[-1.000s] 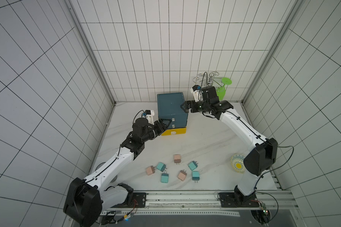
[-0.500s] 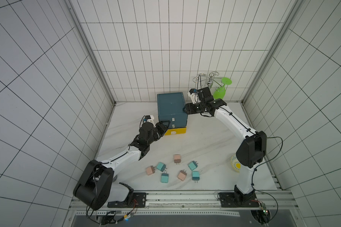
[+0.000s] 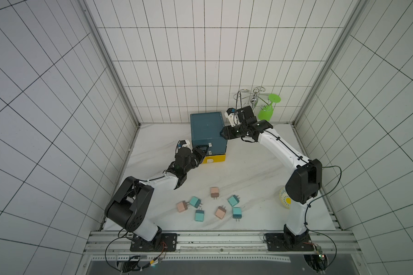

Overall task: Place the plugs into the drawer by color
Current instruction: Open the drawer in the storage box.

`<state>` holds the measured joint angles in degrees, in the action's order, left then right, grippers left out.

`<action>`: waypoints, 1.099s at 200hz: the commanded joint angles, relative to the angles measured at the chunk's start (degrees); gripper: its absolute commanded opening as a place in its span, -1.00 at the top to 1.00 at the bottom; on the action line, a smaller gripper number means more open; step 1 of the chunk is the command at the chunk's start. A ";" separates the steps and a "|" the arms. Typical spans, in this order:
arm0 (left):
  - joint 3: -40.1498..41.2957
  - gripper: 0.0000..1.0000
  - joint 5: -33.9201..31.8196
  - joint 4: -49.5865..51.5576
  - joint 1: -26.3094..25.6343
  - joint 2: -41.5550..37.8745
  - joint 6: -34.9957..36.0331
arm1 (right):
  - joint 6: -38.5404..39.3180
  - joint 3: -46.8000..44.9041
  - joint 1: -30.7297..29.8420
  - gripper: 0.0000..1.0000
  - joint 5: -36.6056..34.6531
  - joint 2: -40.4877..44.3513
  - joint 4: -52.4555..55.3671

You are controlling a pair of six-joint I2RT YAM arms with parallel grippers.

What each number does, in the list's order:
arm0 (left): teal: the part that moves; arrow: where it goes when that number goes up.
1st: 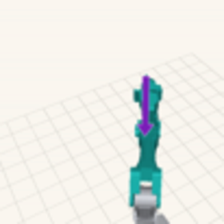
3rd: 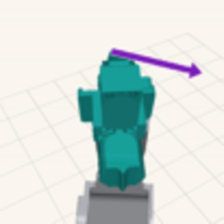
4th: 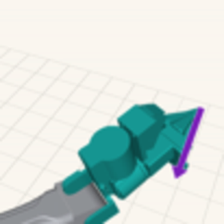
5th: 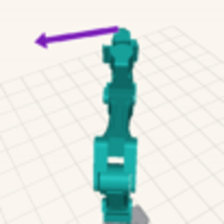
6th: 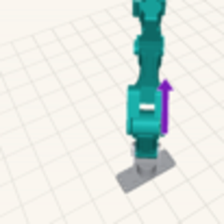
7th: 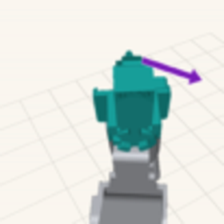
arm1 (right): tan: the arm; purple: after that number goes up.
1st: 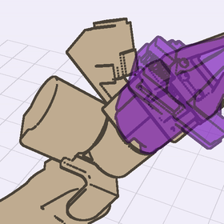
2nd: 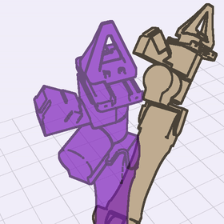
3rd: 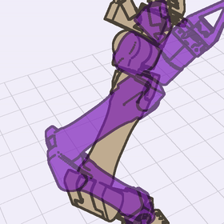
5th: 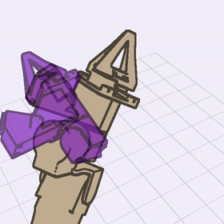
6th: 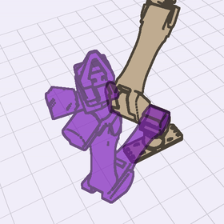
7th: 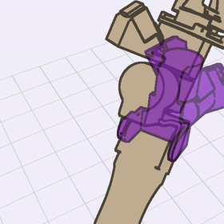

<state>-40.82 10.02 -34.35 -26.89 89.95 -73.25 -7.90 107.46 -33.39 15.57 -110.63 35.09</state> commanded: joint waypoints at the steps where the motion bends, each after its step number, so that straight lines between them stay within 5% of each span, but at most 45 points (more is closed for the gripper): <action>1: -1.57 0.05 -0.05 -7.15 -1.11 1.26 -1.43 | 0.92 -0.47 -0.08 -0.09 -0.28 -0.51 1.82; 38: -0.78 -0.06 -6.11 -1.45 -2.64 -3.27 0.45 | 0.98 -0.71 0.30 -0.05 -0.32 -0.62 1.91; 85: -2.81 -0.03 -3.20 -4.86 -2.97 0.64 -0.72 | 0.78 0.03 0.79 -0.04 0.57 -1.69 2.44; 106: -4.15 0.30 -1.63 -6.29 -2.93 3.07 -1.40 | 0.69 0.03 0.90 -0.03 0.77 -1.89 2.55; 136: -5.47 0.37 -2.11 -4.55 -3.33 3.32 -0.45 | 0.76 -0.03 1.03 -0.01 0.86 -1.80 2.56; 167: -7.33 1.00 0.09 -4.54 -3.16 5.35 -0.16 | 0.78 0.04 1.02 0.00 0.88 -2.05 2.61; 220: -1.77 1.00 6.13 -3.58 -0.94 -1.41 0.45 | 0.00 0.14 1.39 0.01 0.42 -2.31 2.61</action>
<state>-45.60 11.25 -38.89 -28.10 93.97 -74.08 -7.73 107.46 -32.21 16.38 -110.89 34.50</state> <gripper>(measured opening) 0.048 0.496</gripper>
